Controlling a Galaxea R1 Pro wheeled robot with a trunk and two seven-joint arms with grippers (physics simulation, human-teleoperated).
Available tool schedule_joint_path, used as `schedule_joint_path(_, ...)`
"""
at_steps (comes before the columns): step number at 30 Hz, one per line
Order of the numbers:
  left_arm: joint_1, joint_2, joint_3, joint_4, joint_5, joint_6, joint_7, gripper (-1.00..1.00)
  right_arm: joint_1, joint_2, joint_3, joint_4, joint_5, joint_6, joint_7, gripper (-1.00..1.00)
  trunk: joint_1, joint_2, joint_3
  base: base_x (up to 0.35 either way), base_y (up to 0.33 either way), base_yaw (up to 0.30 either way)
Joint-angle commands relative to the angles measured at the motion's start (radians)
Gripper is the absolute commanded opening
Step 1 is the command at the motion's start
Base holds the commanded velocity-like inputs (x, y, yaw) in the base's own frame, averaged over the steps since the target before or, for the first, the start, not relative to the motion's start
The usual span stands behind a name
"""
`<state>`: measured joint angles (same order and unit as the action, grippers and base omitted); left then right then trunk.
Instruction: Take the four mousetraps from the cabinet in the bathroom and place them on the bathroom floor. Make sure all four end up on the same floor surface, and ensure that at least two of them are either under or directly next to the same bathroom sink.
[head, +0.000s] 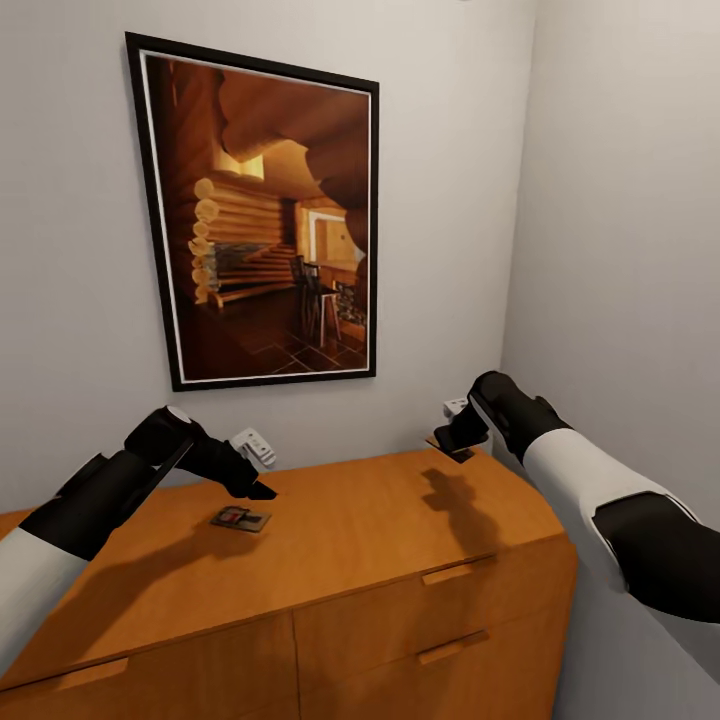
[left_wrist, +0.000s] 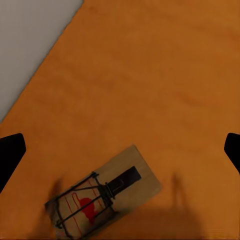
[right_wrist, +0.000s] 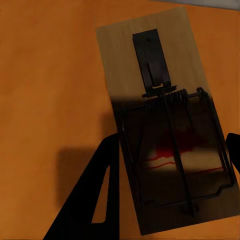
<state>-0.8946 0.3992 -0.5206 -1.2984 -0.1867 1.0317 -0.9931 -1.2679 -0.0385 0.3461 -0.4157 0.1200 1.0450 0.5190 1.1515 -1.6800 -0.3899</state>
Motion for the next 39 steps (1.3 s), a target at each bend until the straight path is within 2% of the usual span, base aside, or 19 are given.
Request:
schedule_joint_path(1,-0.001,0.002,-0.001,-0.001,-0.01,0.004,-0.01,1.0,-0.001,-0.001,0.004,-0.002,0.009,0.002,0.011,-1.0,0.0,-0.001,-0.001,-0.06,0.008,0.0)
schedule_joint_path(15,-0.001,0.006,0.001,-0.001,-0.01,0.004,-0.01,1.0,-0.001,0.002,0.004,-0.002,0.009,0.002,0.01,-1.0,0.0,-0.001,-0.001,-0.171,0.087,0.0)
schedule_joint_path(39,-0.001,0.011,0.011,0.009,-0.009,0.005,-0.009,1.0,-0.001,0.002,0.004,-0.002,0.009,0.002,0.01,-1.0,0.0,-0.001,-0.001,0.016,0.024,0.0)
